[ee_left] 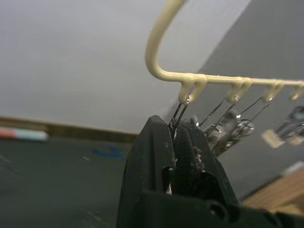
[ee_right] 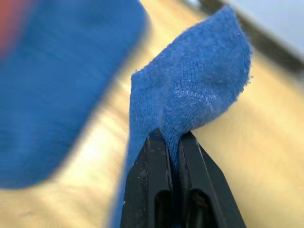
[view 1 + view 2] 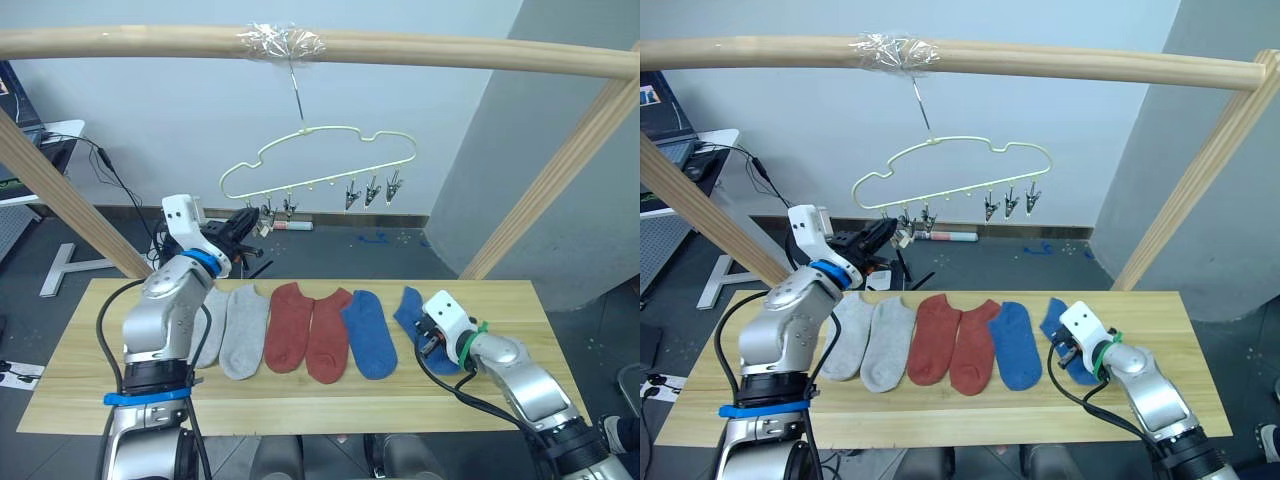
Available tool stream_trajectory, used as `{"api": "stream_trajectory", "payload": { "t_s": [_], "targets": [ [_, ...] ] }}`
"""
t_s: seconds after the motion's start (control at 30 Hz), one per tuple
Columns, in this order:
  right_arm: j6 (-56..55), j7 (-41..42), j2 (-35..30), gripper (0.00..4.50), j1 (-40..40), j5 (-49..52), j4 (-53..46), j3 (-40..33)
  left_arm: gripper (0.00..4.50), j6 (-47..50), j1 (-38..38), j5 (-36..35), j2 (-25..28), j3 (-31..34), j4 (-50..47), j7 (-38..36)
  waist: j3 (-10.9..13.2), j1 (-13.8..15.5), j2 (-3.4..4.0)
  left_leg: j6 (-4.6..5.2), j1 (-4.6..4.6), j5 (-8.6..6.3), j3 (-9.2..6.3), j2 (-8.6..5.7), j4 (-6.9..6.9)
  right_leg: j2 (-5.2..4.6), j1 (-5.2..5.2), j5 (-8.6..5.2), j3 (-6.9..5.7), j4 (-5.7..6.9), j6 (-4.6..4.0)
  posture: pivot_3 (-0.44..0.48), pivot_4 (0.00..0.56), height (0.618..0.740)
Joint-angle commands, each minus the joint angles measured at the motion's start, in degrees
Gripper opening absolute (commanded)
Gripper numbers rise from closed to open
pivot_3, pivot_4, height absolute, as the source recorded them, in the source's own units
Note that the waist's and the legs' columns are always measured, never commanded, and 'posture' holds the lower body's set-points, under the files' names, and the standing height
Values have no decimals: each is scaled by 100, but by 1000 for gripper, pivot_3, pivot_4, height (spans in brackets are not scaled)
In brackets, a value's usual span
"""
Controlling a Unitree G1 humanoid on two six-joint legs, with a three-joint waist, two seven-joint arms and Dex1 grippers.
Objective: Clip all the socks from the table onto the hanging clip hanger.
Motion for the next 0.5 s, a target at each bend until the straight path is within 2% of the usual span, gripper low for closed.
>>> {"api": "stream_trajectory", "payload": {
  "t_s": [0.03,0.1,0.23,0.4,0.5],
  "targets": [
    [335,442,326,16,-477,498,-775,194,0,1171,-82,-858,454,427,68,-437,5,-5,5,0,3,0,-3,4,-1,3,0,0,-3,2,0,206,205,740],
    [605,540,671,16,-809,752,-886,309,0,1919,-205,-1382,701,630,235,-609,8,28,6,0,0,0,-12,6,-1,5,1,-1,-12,2,-2,216,204,740],
    [780,608,1131,16,-1319,862,-745,559,0,2836,-418,-1993,949,896,495,-650,15,74,9,-1,-8,0,-5,-6,2,-13,1,-2,-16,-3,-3,229,202,740],
    [567,559,1664,16,-1841,699,-108,863,0,3655,-712,-2715,819,1336,593,-283,22,130,-1,-2,-15,-1,-2,-10,3,-26,-2,-2,-23,-7,-5,245,202,740],
    [479,591,1782,16,-2017,641,71,935,0,3888,-684,-2896,814,1363,470,-210,26,164,-3,-2,-17,-1,-5,-9,0,-25,-5,11,-27,-6,-32,245,202,740]
  ]
}}
